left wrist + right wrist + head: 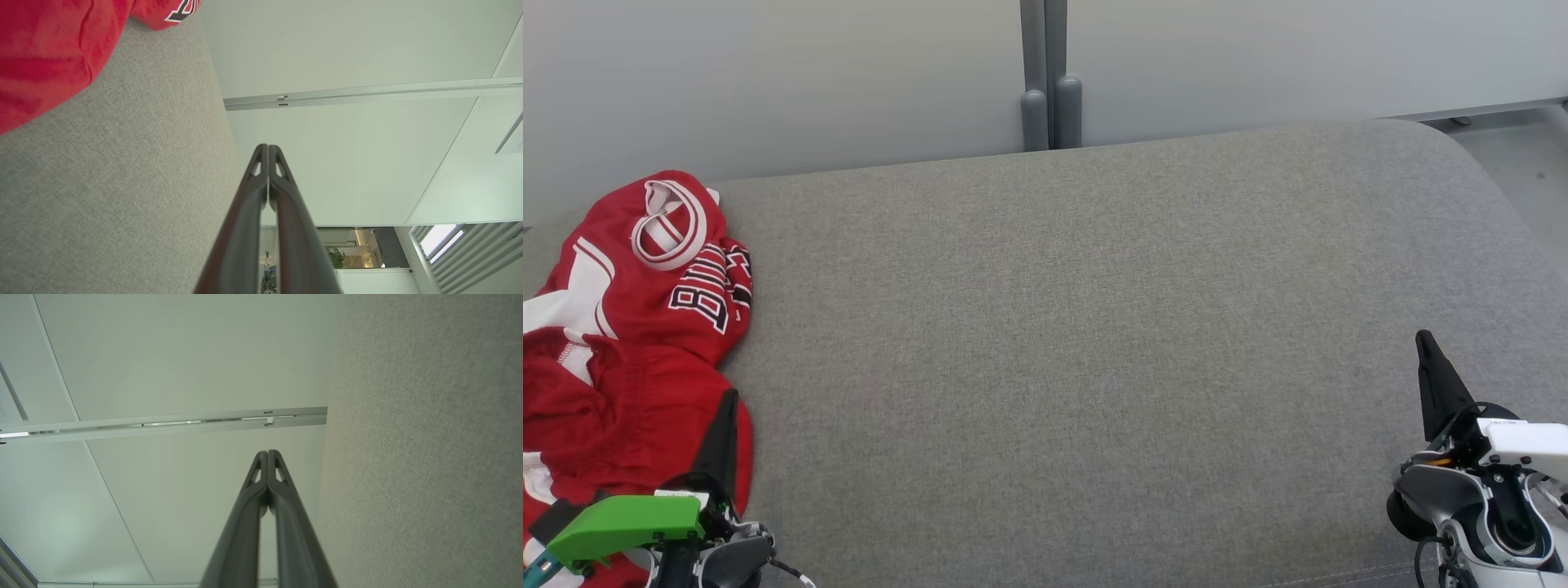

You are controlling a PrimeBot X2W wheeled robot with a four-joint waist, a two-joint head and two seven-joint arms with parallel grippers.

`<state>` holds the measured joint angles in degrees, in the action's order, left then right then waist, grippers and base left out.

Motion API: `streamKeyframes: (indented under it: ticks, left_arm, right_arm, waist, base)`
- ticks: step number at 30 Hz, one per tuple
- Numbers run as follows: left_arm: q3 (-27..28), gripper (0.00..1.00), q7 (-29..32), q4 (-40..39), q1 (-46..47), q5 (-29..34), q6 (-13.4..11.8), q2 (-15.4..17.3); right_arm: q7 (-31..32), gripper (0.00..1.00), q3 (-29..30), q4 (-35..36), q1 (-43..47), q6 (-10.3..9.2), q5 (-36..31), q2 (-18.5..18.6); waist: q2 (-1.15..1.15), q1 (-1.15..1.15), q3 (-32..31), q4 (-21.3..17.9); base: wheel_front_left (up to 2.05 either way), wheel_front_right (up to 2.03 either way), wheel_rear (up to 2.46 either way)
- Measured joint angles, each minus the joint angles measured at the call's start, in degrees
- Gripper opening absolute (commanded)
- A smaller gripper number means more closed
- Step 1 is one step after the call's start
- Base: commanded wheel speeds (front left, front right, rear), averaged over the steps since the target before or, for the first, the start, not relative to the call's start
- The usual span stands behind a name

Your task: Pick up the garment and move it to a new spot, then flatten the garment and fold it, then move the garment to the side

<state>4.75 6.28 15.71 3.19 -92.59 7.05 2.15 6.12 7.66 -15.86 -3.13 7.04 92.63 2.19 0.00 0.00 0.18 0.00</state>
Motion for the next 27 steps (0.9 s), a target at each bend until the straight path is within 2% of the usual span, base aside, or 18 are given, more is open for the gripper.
streamKeyframes:
  ticks: [27]
  left_arm:
    - [0.0, 0.0, 0.0, 0.0, 0.0, 0.0, 0.0, 0.0]
  right_arm:
    - [0.0, 0.0, 0.0, 0.0, 0.0, 0.0, 0.0, 0.0]
  waist:
    - [0.0, 0.0, 0.0, 0.0]
  base:
    - [0.0, 0.0, 0.0]
